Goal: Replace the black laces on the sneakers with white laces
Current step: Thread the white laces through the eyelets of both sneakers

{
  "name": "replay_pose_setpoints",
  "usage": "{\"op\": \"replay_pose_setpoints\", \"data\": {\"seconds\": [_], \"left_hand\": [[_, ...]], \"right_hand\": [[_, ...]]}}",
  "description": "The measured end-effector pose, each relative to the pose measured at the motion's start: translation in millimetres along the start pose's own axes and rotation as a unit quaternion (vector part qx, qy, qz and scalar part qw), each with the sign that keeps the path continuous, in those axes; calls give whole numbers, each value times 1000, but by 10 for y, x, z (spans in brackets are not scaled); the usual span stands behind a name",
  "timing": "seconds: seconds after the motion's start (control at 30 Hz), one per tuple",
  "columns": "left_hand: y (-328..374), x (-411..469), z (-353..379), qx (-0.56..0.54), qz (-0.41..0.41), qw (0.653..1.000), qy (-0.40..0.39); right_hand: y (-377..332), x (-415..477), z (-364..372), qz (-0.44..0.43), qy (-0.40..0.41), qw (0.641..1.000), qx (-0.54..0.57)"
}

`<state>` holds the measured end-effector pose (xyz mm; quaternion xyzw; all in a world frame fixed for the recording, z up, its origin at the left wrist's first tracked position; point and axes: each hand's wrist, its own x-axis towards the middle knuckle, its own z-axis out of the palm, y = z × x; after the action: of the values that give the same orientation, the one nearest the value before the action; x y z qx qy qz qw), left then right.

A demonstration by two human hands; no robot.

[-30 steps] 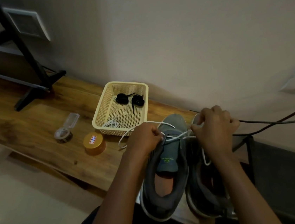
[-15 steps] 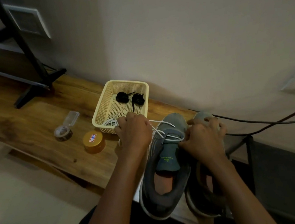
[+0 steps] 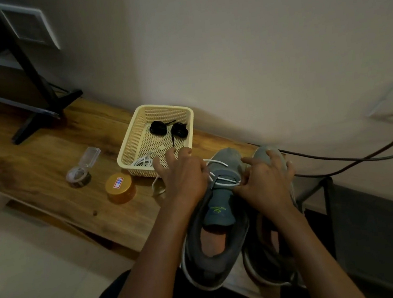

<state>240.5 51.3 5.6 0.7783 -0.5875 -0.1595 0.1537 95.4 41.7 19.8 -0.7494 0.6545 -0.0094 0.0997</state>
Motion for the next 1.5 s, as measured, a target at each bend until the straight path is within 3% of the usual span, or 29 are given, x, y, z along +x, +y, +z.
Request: {"op": "replay_pose_setpoints", "data": {"seconds": [0.13,0.3,0.63,0.87,1.1,1.37,1.5], "left_hand": [[-81,39,-49,-25,-44,997,51],[3,7,-42,0,29,999,-16],[-20,31,15,32,6,997,-68],[-91,75,-58,-1,-68,996,50],[2,18,-34,14,24,999,-35],[24,36,60,41,16,998,-39],[-48,72,-6,32,-37,999,16]], "right_hand": [[35,0,9,4,5,1000,13],[11,-10,-13,2,-5,1000,24],[34,-15,-11,-2,-12,999,43],[51,-3,5,-4,-15,999,39],[47,4,10,-7,-9,999,53],[51,7,15,-9,-7,999,48],[63,5,18,-4,-11,999,51]]}}
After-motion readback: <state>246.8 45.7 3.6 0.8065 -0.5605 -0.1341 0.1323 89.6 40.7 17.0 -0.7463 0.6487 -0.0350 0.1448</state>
